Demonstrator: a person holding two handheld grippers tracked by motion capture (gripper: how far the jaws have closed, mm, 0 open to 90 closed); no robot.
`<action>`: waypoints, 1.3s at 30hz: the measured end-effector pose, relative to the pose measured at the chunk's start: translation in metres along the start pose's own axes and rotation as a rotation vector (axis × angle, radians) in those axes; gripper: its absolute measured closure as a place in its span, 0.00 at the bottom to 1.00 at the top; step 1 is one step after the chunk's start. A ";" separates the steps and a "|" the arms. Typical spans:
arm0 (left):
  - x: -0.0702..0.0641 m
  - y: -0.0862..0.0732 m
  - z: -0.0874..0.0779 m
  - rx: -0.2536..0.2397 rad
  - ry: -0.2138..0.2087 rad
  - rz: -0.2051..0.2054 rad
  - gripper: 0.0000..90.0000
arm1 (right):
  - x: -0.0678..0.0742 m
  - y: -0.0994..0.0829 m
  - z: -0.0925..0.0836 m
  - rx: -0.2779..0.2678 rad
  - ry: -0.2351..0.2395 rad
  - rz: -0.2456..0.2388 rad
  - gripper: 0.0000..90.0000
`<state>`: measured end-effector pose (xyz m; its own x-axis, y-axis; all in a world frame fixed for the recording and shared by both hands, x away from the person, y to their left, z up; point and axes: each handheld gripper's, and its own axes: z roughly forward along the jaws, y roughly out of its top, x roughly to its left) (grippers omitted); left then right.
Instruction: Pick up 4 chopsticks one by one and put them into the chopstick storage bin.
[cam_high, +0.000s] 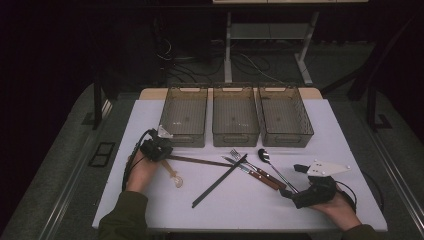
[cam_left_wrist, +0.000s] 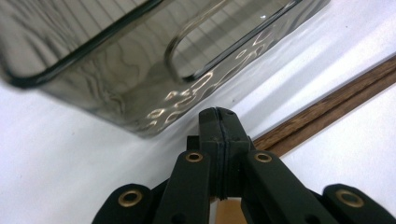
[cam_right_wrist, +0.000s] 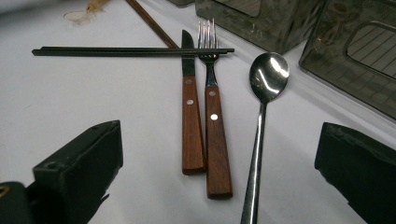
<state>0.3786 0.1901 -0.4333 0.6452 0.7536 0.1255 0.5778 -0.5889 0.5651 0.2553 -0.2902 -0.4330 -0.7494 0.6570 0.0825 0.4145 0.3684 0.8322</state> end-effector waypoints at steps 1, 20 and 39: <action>0.001 -0.001 -0.001 0.003 0.002 0.001 0.99 | 0.000 0.000 0.000 -0.001 0.000 -0.001 0.01; 0.001 -0.013 -0.014 0.050 -0.021 -0.017 0.99 | 0.000 0.000 0.000 -0.002 -0.002 -0.002 0.01; -0.028 0.004 -0.027 -0.085 -0.201 0.041 0.99 | 0.000 0.000 0.001 0.003 -0.003 -0.001 0.01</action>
<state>0.3495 0.1741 -0.4125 0.7591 0.6508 -0.0107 0.5102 -0.5847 0.6307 0.2555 -0.2893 -0.4334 -0.7484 0.6584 0.0797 0.4151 0.3712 0.8306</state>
